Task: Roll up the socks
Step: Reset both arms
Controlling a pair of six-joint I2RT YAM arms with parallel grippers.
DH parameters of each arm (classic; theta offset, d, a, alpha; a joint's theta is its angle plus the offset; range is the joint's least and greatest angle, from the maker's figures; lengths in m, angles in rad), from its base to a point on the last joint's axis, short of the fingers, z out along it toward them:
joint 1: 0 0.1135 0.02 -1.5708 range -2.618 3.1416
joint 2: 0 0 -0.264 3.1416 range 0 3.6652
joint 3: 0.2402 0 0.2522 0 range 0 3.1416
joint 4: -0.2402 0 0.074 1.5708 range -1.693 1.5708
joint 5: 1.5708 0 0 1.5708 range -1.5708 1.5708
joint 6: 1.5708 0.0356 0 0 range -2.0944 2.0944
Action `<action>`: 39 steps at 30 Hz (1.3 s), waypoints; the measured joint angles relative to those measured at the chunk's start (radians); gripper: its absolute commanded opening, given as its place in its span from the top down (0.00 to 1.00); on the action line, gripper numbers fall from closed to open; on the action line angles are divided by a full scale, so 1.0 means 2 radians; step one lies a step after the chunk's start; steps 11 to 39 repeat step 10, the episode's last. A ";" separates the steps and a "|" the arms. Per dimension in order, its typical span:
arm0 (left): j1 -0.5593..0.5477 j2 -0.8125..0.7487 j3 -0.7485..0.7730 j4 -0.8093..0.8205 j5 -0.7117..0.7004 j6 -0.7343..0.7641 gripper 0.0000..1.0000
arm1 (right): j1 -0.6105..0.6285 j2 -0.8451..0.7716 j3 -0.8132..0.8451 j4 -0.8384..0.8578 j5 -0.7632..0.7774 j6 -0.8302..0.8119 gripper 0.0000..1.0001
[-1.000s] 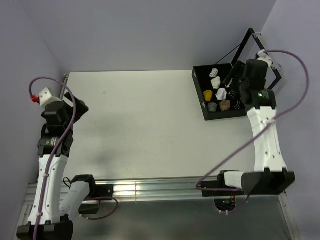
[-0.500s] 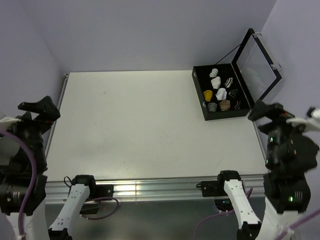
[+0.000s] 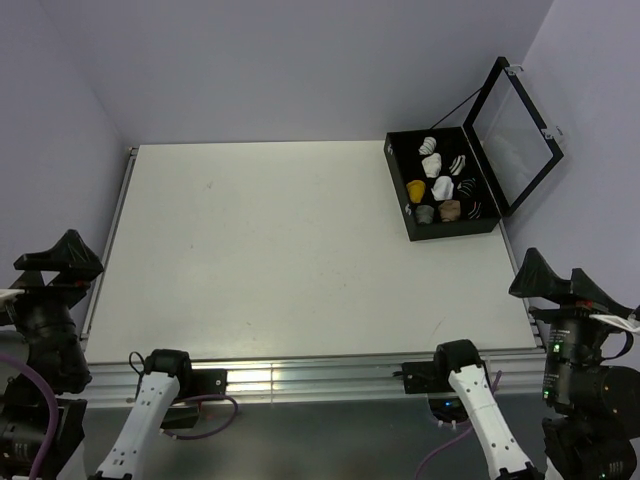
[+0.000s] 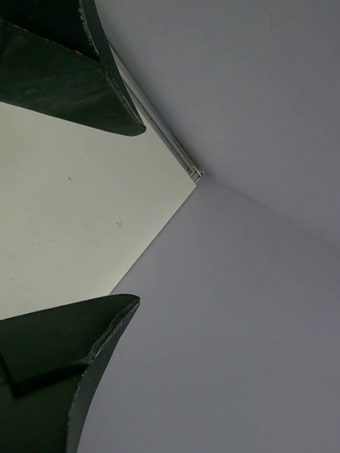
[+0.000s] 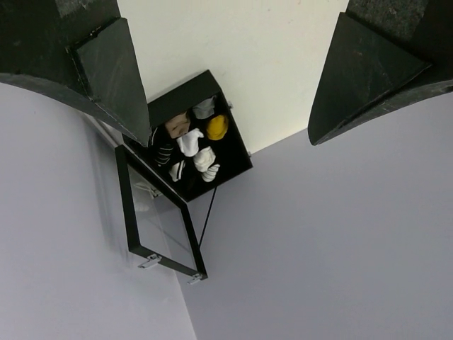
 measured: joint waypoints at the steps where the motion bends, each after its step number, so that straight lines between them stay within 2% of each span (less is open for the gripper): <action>1: -0.002 -0.004 -0.005 -0.001 -0.004 0.000 0.00 | 0.005 0.000 -0.004 0.000 0.004 -0.002 0.00; 10: -0.015 -0.013 -0.042 -0.002 -0.023 -0.010 0.00 | 0.024 -0.015 -0.039 0.000 0.031 -0.020 0.00; 39: -0.015 -0.013 -0.042 -0.002 -0.023 -0.010 0.00 | 0.024 -0.015 -0.039 0.000 0.031 -0.020 0.00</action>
